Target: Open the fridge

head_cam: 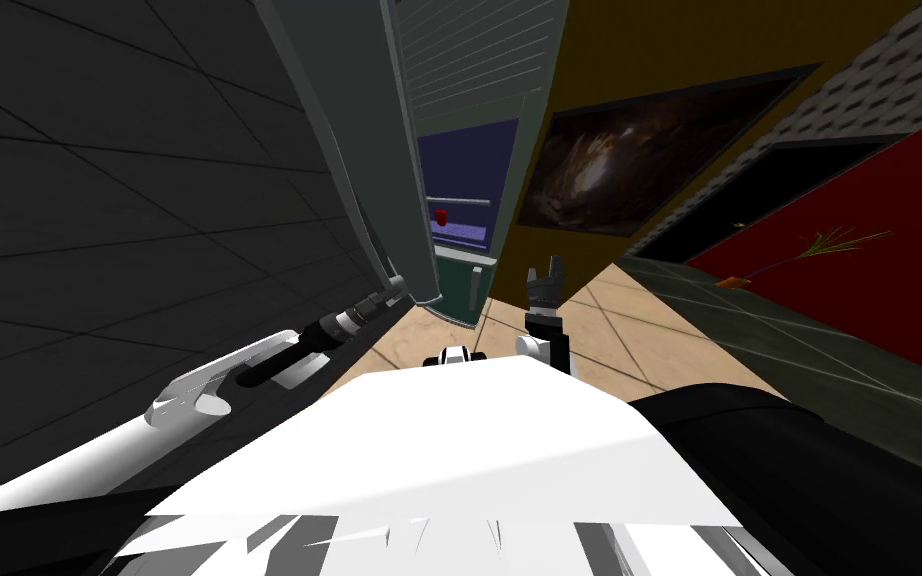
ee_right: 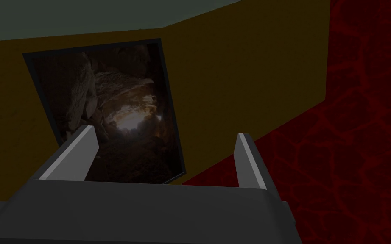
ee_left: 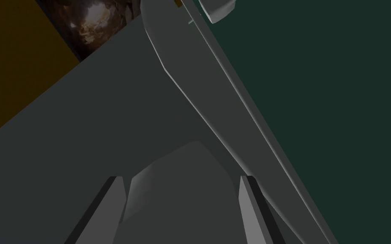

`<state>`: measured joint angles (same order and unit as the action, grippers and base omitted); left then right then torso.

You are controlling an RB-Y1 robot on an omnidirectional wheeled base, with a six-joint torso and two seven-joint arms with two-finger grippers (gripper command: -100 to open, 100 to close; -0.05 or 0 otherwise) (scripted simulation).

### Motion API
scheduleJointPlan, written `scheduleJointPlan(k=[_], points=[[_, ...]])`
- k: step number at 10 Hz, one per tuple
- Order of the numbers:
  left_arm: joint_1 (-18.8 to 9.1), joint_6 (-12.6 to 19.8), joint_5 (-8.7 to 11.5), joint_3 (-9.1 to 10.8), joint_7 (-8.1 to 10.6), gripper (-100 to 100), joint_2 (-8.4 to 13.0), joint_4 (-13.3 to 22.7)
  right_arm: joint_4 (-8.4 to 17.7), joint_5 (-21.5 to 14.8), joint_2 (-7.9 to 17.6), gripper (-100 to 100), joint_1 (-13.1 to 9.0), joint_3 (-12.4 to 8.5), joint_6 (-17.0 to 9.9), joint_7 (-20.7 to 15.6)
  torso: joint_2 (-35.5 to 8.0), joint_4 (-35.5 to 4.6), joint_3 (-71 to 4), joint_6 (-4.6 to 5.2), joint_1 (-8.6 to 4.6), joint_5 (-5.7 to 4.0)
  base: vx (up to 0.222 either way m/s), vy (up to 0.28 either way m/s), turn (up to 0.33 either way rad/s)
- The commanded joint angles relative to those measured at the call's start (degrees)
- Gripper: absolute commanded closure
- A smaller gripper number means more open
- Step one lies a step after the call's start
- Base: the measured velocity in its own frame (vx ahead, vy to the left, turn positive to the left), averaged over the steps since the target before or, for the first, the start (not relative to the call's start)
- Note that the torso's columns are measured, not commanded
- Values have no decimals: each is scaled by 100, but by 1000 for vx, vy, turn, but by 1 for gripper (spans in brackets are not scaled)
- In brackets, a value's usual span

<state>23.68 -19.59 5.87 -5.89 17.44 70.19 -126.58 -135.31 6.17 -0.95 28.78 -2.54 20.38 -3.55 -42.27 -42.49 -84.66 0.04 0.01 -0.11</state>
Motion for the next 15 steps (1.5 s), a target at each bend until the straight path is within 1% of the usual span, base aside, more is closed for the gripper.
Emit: scheduleJointPlan(k=[1, 2, 3, 4, 5, 6, 7, 8, 9, 10, 11, 12, 13, 14, 15], points=[[23, -221, -43, -52, -16, 100, 123, -133, 0, 0, -1, 0, 0, 1, 0, 0, 28, 3, -18, 7, -33, -10, 50, 277, -17], [65, -325, -77, -108, -30, 100, 197, -235, 0, 0, -1, 0, 0, 1, 0, 0, 54, 2, -40, 17, -27, -18, -33, 342, -74], [65, -325, -77, -108, -30, 100, 197, -235, -1, 0, -1, 0, 0, 1, 0, 0, 30, -4, -29, 13, -2, -11, 10, 286, -32], [107, -428, -110, -163, -44, 100, 270, -336, 0, 0, -1, 0, 1, 1, 0, 0, 44, -5, -32, 14, -13, -9, 29, 256, -22], [107, -428, -110, -163, -44, 100, 270, -336, 0, 0, -1, 0, 0, 1, 0, 0, 49, 2, -38, 18, -24, -12, 2, 225, -30], [149, -532, -144, -219, -57, 100, 343, -438, 0, 0, -2, 0, 0, 2, 0, 0, 49, 3, -39, 16, -28, -14, -19, 294, -58], [191, -636, -178, -275, -71, 100, 416, -539, -1, 0, -1, 0, 0, 1, 0, 0, 32, -9, -36, 8, -1, -15, -42, 344, -61], [191, -636, -178, -275, -71, 100, 416, -539, 0, 0, -1, 0, 0, 0, 0, 0, 5, -15, -17, 6, 6, -6, -11, 275, -26], [233, -739, -211, -331, -85, 100, 489, -641, 0, 0, -1, 0, 1, 1, 0, 0, 1, -6, -5, 4, -20, -4, 41, 296, -42], [228, -608, -228, -396, -92, 100, 440, -581, 0, 0, -1, 0, 1, 1, 0, 0, -2, -7, -6, 1, -19, -9, 18, 153, -7], [273, -750, -274, -444, -115, 100, 527, -652, 0, 0, -3, 0, 0, 2, 0, 0, 5, 8, -5, 5, -64, -12, 39, 173, -48], [303, -869, -313, -484, -131, 100, 604, -704, -1, 0, -2, 0, 0, 2, 0, 0, 13, 15, -8, 3, -39, -10, 50, 282, -127], [303, -869, -313, -484, -131, 100, 604, -704, -1, 0, -2, 0, 0, 1, 0, 0, 16, 9, -12, 4, 12, 5, 71, 281, -52], [333, -988, -352, -523, -146, 100, 680, -757, 0, 0, -1, 0, 1, 1, 0, 0, 33, 2, -29, 4, 18, 5, 105, 261, -67], [333, -988, -352, -523, -146, 100, 680, -757, 0, 0, -1, 0, 1, 1, 0, 0, 62, 7, -50, 15, -3, -3, 43, 228, -20]])
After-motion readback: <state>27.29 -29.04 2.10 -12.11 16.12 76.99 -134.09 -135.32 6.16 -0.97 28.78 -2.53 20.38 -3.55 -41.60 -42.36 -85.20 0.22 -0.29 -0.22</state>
